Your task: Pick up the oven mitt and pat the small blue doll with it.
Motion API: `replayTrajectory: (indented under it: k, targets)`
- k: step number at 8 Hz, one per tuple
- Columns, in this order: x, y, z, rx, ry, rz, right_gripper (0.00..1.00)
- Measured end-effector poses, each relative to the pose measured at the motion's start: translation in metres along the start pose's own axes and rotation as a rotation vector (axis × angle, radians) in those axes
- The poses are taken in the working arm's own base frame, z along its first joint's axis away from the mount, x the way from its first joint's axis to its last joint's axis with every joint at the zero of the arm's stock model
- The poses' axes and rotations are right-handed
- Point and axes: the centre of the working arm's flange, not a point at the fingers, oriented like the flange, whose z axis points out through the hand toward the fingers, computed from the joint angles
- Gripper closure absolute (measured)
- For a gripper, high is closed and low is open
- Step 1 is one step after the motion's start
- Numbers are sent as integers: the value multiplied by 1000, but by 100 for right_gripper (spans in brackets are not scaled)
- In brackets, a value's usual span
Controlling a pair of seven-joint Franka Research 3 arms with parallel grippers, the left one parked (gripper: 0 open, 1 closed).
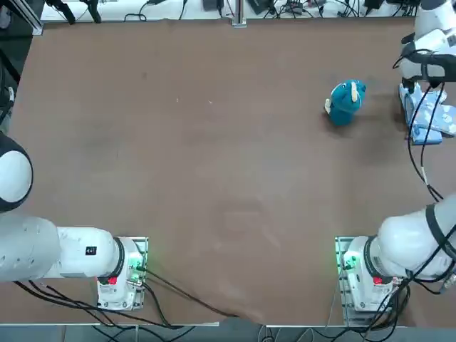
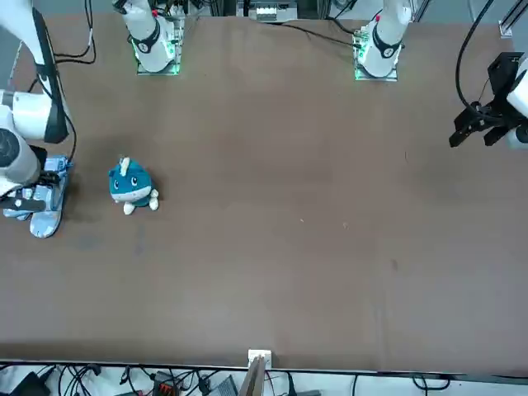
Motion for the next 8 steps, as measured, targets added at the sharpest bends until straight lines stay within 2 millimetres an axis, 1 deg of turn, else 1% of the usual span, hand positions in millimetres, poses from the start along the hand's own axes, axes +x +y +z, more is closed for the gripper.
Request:
replayTrajectory:
  k: [2, 5, 8]
  targets:
    - [4, -12, 21, -25, 7, 15, 13]
    - [2, -14, 53, -50, 10, 84, 18]
    - [2, -27, 69, -66, -3, 116, 27]
